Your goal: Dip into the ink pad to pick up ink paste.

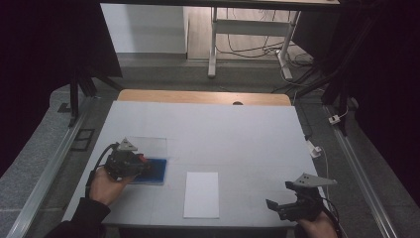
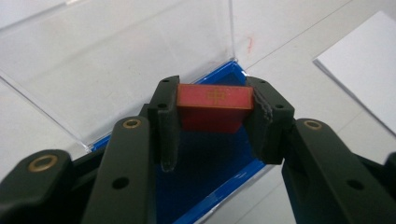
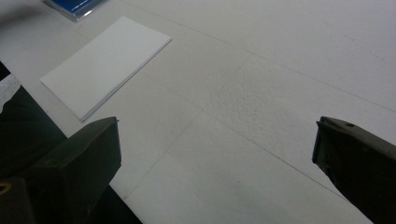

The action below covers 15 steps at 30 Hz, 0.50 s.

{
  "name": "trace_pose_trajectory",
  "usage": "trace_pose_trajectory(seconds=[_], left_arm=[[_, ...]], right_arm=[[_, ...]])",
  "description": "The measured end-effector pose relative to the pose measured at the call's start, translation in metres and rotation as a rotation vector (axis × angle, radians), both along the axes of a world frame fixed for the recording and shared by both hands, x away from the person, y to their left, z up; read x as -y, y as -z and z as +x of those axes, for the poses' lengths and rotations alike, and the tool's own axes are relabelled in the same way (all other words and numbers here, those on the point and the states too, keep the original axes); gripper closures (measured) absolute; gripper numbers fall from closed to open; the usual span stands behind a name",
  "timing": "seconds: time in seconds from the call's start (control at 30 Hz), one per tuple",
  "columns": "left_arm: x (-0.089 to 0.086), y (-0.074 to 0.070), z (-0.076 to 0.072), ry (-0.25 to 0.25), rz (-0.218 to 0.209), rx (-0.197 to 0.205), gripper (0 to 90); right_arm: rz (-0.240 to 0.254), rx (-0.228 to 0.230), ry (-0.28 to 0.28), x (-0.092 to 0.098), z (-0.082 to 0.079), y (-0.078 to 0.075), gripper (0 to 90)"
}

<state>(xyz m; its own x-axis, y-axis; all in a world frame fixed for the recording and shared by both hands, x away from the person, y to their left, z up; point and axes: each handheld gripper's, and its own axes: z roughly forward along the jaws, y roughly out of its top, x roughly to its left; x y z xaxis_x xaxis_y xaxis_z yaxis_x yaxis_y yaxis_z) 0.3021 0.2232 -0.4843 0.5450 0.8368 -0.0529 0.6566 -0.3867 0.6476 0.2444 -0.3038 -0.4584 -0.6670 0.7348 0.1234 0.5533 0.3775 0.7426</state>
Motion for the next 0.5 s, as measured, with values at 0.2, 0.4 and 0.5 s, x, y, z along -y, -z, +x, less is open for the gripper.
trace_pose_trajectory(seconds=[0.2, 0.4, 0.5], left_arm=[[-0.004, 0.007, 0.003, -0.006, -0.002, -0.017, 58.3], [-0.004, 0.011, 0.003, 0.0, 0.026, -0.035, 58.3], [-0.001, 0.014, 0.003, 0.015, 0.056, -0.033, 58.3]], right_arm=[[-0.002, -0.001, 0.0, 0.0, -0.001, 0.0, 1.1], [-0.004, -0.003, -0.004, -0.001, 0.0, 0.0, 1.1], [-0.006, -0.003, -0.002, -0.001, 0.0, 0.0, 1.1]])
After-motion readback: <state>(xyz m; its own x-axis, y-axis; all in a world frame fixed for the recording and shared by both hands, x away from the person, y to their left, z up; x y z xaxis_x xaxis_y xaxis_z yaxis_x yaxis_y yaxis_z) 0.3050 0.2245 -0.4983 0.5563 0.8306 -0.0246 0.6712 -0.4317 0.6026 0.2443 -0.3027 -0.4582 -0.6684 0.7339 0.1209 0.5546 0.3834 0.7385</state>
